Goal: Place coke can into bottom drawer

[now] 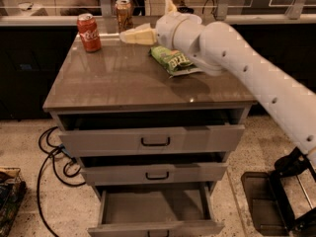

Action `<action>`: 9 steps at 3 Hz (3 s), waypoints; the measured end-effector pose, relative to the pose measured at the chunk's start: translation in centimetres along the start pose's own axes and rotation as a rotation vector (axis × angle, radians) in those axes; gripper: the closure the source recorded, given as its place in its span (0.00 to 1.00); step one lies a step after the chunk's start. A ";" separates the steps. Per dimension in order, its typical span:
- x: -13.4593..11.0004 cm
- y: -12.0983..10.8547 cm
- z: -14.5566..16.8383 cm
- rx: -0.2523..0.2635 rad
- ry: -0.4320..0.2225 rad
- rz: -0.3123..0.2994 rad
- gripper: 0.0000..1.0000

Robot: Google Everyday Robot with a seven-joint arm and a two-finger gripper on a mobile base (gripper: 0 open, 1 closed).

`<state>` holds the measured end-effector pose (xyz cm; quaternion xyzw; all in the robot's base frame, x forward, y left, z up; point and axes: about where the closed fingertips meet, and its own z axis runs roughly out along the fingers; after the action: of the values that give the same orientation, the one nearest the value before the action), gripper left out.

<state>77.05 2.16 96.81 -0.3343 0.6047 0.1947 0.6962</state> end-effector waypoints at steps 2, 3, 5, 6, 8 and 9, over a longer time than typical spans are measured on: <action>1.4 8.1 8.4 -0.129 0.074 0.108 0.00; 3.4 9.0 10.5 -0.173 0.137 0.138 0.00; 5.9 6.2 14.5 -0.187 0.095 0.178 0.00; 6.0 7.2 15.8 -0.200 0.107 0.162 0.00; 6.5 9.9 21.1 -0.283 0.127 0.134 0.00; 6.1 10.0 21.5 -0.288 0.122 0.131 0.13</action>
Offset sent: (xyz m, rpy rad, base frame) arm 0.0202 0.1246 -0.0591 -0.1116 0.2664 0.1004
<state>86.80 23.43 89.52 -0.4015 0.6323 0.3036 0.5890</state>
